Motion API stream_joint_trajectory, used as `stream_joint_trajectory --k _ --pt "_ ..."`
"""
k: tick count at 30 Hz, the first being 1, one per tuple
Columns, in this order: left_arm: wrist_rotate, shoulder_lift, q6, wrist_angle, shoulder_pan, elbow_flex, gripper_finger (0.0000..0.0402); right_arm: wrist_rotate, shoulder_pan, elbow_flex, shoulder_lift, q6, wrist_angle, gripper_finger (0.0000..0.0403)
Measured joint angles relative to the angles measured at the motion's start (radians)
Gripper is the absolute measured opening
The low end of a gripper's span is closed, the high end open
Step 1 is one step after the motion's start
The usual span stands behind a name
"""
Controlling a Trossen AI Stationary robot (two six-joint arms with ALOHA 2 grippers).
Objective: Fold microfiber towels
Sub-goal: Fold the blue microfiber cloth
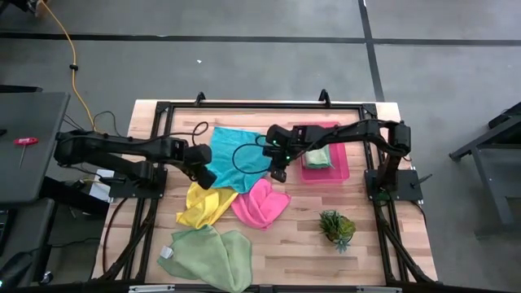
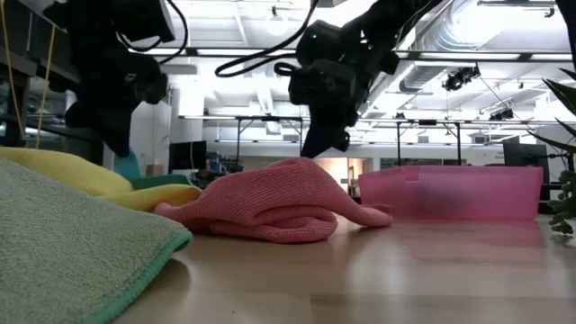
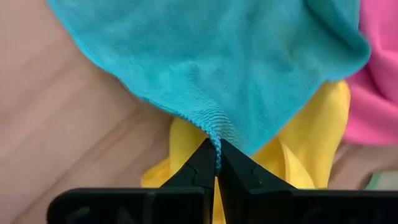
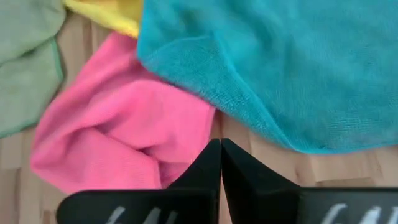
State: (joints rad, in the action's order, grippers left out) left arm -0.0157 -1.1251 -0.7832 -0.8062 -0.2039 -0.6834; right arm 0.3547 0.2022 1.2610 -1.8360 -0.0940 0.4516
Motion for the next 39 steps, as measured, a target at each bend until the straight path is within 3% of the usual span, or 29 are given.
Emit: stream_joint_trajectory --k 3,10,15,28,39 --pt "-0.004 -0.036 -0.002 0.002 0.014 0.0 0.0 0.006 -0.007 0.0 -0.01 0.039 -0.023 0.0026" --pt "-0.007 -0.109 0.028 0.023 0.035 -0.001 0.0002 0.003 -0.009 0.0 -0.033 0.074 -0.051 0.0123" --pt "-0.008 -0.099 0.096 0.01 0.029 -0.002 0.0029 -0.003 -0.008 0.0 -0.031 0.077 -0.071 0.0165" --pt "0.0 -0.037 0.66 -0.212 -0.018 -0.163 0.0133 -0.003 -0.008 0.0 -0.03 0.095 -0.074 0.0172" --pt "0.054 -0.187 1.104 -0.264 0.077 -0.163 0.0148 -0.004 -0.008 0.0 -0.03 0.091 -0.076 0.0172"
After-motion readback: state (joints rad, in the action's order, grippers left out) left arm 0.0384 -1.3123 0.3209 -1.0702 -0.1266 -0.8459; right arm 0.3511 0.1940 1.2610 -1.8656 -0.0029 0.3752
